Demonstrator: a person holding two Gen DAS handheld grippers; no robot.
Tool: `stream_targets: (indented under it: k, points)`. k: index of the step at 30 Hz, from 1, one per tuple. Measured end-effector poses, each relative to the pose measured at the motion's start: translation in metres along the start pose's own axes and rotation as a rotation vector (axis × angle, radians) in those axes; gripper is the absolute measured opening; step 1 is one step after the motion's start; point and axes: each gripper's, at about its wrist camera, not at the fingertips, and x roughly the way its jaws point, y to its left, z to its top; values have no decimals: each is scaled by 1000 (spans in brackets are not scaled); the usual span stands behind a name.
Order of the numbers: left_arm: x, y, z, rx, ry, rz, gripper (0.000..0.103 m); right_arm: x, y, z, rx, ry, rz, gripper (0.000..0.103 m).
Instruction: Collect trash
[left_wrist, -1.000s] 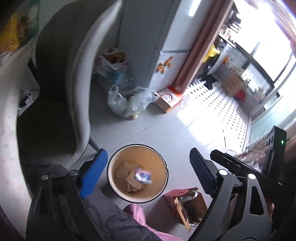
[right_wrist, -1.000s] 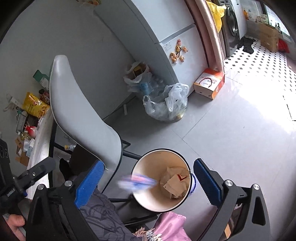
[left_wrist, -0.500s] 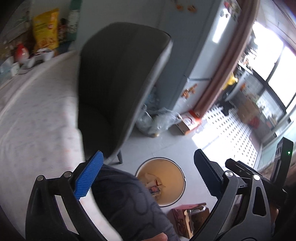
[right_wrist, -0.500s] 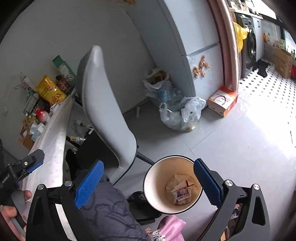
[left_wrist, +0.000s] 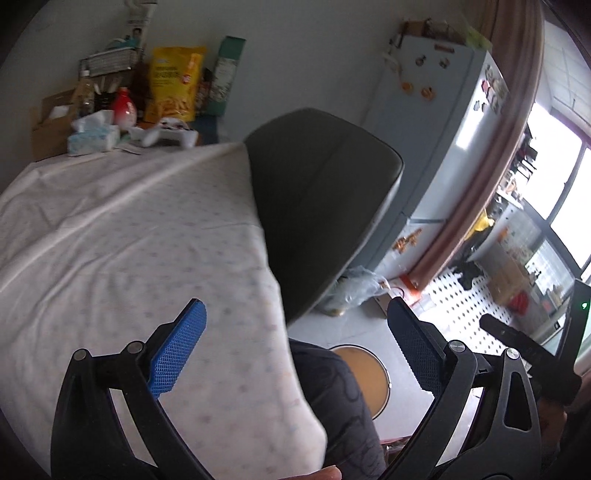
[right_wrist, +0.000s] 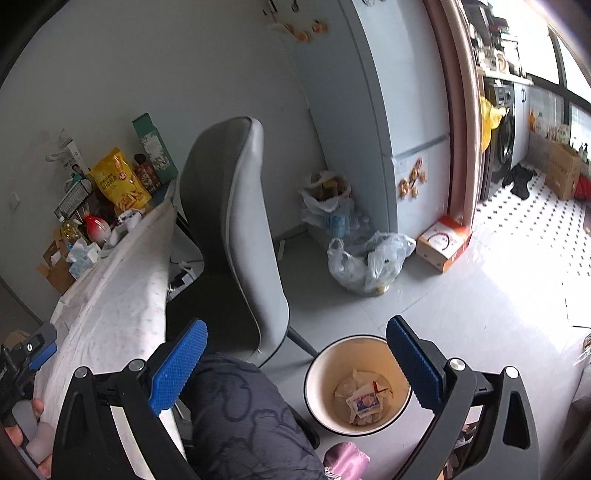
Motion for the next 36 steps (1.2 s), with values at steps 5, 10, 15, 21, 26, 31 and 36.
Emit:
stream_targets:
  k: [5,10,15,21,26,31,36]
  points:
    - [-25,15,-3,-9,-34,10,97,-28,24,-1,-37,-43,3,95]
    - [-53,19,-7,6,-78,10,97,-53,45,-4,-76,-72,15,95]
    - [-77,22,-10,9,-114,22,97,-80,59,-7,-94,-108,29,95]
    - [-106,26,-16,15,-161,50,97,-108,80,-17,-136,-143,60,95]
    - [-126,31,-22,10,-188,81,97,-118,90,-25,-151,-139,81,95]
    - [-136,37,-27,3,-195,92,97,-124,103,-37,-177,-151,78,95]
    - [-142,41,-33,19,-204,115,97,-123,113,-43,-199,-151,89,95]
